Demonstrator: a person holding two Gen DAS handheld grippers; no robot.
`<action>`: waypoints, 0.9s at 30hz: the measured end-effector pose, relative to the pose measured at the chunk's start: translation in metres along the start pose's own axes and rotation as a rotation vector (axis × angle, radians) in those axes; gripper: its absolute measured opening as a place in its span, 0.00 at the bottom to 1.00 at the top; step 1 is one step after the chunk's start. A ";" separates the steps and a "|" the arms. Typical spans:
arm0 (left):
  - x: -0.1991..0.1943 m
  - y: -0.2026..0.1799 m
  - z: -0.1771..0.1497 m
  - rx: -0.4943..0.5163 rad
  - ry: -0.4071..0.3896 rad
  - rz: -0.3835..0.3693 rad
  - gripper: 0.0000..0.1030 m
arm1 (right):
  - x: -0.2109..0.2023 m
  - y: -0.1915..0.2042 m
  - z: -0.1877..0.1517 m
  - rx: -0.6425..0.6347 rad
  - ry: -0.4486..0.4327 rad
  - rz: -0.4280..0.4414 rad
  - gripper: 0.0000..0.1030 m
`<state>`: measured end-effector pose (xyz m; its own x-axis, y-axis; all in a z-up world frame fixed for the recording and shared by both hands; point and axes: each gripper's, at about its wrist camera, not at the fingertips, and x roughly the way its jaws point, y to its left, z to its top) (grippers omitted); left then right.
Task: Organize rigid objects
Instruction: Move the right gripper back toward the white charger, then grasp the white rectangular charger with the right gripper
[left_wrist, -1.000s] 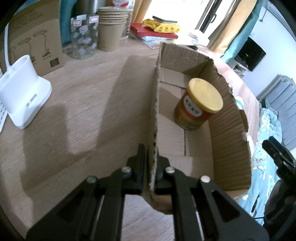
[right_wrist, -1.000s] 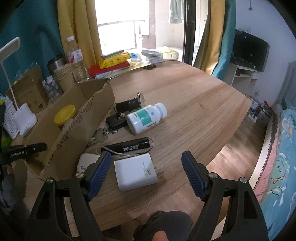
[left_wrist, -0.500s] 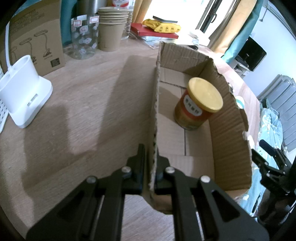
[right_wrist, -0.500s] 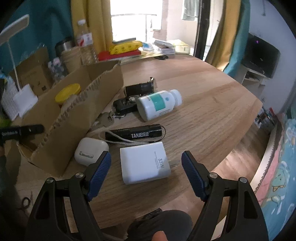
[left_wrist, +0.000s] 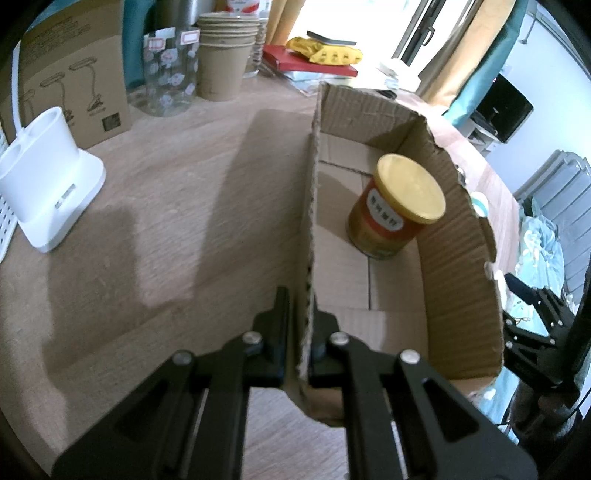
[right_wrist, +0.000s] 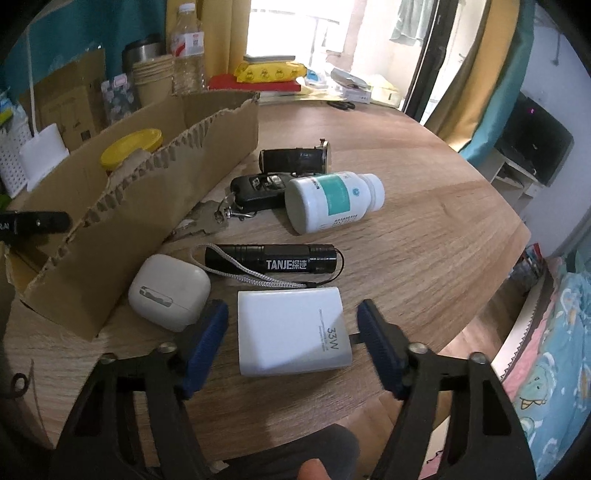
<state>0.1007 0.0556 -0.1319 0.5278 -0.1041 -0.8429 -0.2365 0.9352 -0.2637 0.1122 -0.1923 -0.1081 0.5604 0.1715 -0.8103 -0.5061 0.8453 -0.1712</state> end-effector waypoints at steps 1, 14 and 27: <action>0.000 0.000 0.000 0.000 0.000 0.000 0.06 | 0.001 0.001 0.000 -0.006 0.002 -0.007 0.64; 0.000 0.000 -0.002 -0.006 -0.002 -0.009 0.06 | 0.002 0.001 0.000 -0.010 -0.007 -0.008 0.59; -0.002 0.001 -0.003 0.000 0.000 -0.019 0.06 | -0.015 -0.004 0.006 0.028 -0.058 -0.014 0.58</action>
<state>0.0976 0.0557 -0.1320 0.5327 -0.1220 -0.8374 -0.2264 0.9329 -0.2799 0.1103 -0.1953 -0.0920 0.6044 0.1879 -0.7742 -0.4800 0.8615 -0.1657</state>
